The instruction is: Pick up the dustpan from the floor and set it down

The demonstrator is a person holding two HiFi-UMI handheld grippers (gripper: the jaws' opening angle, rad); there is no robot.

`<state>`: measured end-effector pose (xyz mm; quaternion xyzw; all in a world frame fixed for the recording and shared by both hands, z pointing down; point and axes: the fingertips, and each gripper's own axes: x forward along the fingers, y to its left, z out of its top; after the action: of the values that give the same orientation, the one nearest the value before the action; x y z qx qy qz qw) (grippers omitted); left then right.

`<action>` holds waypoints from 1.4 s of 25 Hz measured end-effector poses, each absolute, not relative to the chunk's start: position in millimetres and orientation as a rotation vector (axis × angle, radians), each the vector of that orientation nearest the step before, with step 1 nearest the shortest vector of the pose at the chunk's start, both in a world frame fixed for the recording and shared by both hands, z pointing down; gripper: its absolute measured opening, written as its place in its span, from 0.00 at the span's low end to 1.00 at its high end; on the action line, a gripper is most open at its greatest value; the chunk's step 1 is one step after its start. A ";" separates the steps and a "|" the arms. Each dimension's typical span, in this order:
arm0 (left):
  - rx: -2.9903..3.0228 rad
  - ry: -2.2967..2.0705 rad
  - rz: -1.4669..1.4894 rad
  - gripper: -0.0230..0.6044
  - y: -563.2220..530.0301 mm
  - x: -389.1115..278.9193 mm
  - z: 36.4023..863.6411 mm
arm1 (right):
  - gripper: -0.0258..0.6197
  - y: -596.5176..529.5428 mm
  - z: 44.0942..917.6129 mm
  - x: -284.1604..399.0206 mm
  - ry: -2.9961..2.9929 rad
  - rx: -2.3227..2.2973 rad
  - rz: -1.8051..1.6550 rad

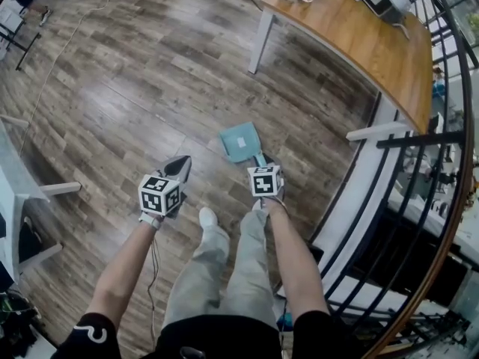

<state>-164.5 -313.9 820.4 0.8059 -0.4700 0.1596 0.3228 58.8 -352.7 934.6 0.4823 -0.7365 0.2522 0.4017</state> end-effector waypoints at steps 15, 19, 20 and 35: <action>2.217 -1.190 0.412 0.03 -303.6 -128.7 732.6 | 0.11 -346.1 790.0 83.2 -1.990 1.408 0.598; 2.251 -1.200 0.379 0.03 -297.8 -126.1 697.2 | 0.04 -337.0 741.5 85.9 -2.036 1.423 0.582; 2.255 -1.203 0.366 0.03 -296.5 -126.1 686.1 | 0.04 -334.1 728.7 86.4 -2.048 1.419 0.579; 2.312 -1.280 0.212 0.03 -277.9 -155.7 558.1 | 0.03 -301.5 569.8 48.2 -2.277 1.425 0.485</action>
<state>-155.7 -277.9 558.1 0.8459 -0.4684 0.0776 0.2430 48.2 -301.5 569.8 0.5110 -0.8165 0.1740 0.2048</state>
